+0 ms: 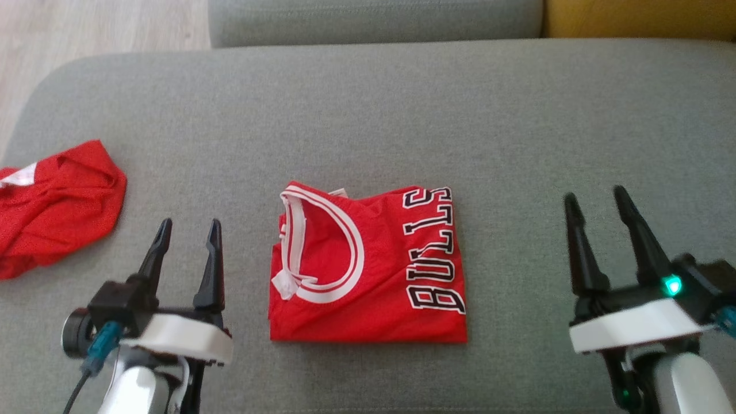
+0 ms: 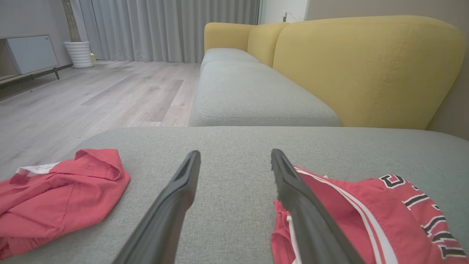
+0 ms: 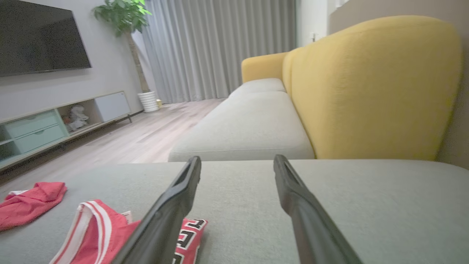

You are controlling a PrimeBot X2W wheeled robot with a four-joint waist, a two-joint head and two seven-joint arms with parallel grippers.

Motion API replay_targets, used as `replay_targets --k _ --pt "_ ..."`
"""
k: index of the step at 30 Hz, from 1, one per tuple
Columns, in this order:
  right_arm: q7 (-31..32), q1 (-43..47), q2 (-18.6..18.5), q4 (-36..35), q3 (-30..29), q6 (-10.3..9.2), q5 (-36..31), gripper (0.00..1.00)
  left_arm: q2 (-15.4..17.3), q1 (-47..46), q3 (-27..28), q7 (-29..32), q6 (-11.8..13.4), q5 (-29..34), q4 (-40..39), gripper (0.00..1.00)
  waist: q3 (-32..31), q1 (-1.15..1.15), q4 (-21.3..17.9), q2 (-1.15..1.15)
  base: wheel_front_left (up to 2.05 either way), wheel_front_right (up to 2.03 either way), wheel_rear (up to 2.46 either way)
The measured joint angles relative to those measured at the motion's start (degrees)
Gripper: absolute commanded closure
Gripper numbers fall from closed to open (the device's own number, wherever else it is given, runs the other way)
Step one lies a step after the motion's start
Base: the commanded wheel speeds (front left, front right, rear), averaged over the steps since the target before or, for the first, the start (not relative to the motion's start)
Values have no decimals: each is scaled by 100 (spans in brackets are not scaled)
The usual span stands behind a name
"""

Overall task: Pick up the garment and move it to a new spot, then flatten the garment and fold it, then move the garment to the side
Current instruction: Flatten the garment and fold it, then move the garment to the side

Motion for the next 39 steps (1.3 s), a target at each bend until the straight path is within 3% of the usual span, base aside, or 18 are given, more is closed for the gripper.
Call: replay_targets --k 6,18,39 --pt "267 461 123 -86 -489 0 -123 0 86 393 -3 11 110 1 -252 0 -304 0 -59 0 0 0 0" --pt "503 1017 213 -254 -547 0 -207 0 219 1048 -29 212 252 7 -482 0 -746 0 -112 0 0 0 0" --pt "625 1167 236 -337 -605 0 -303 0 270 1127 -159 368 312 5 -581 0 -819 0 -64 0 0 0 0"
